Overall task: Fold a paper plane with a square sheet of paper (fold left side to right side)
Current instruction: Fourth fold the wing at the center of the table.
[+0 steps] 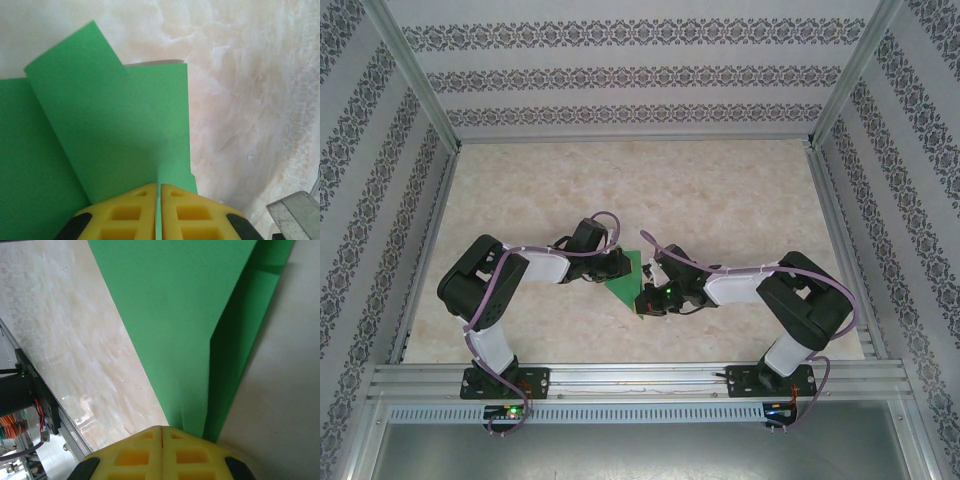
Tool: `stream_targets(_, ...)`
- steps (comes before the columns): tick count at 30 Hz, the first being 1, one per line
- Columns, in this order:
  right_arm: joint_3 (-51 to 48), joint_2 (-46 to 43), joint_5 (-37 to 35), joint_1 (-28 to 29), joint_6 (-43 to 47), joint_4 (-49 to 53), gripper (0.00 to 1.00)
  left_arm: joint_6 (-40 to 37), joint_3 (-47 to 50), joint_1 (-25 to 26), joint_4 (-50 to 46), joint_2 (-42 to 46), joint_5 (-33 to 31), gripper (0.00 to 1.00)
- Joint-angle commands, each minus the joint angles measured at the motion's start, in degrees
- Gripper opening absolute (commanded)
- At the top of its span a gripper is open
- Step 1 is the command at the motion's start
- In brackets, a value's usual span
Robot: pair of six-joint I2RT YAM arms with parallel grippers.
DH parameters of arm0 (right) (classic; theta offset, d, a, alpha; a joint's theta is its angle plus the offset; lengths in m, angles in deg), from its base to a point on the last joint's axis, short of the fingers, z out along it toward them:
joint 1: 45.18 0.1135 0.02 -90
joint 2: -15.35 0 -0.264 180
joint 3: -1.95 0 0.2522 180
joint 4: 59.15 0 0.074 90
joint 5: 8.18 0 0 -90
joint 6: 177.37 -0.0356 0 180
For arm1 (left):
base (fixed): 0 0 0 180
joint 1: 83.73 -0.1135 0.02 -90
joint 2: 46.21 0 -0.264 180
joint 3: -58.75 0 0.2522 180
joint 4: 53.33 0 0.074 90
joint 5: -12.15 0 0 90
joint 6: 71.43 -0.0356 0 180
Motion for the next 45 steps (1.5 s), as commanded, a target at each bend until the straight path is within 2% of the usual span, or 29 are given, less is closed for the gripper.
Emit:
stream_targets(1, -1.35, 0.54, -0.92, 0.53, 0.62, 1.51, 0.01, -0.43, 1.47, -0.29, -7.06, -1.19, -4.01, 0.11)
stream_targets(10, -1.45, -0.68, -2.0, 0.49, 0.78, 2.65, 0.01, -0.5, 1.36, -0.29, -6.98, -1.41, -4.1, 0.11)
stream_targets(29, -4.51, -1.22, 0.64, 2.47, -0.29, 3.29, 0.0, 0.39, 1.91, -0.29, -6.11, -1.88, -4.81, 0.11)
stream_targets(33, -5.48, -3.56, 1.2, 2.86, -0.8, 3.61, 0.0, 0.38, 2.06, -0.28, -6.01, -1.79, -4.73, 0.11)
stream_targets(41, -3.77, -14.85, 1.51, 1.0, 0.83, 8.88, 0.0, 0.34, 2.13, -0.21, -6.05, -1.5, -4.62, 0.11)
stream_targets(45, -2.06, -16.22, -1.47, -1.06, 2.85, 9.49, 0.0, 0.24, 1.97, -0.21, -6.27, -1.47, -4.53, 0.11)
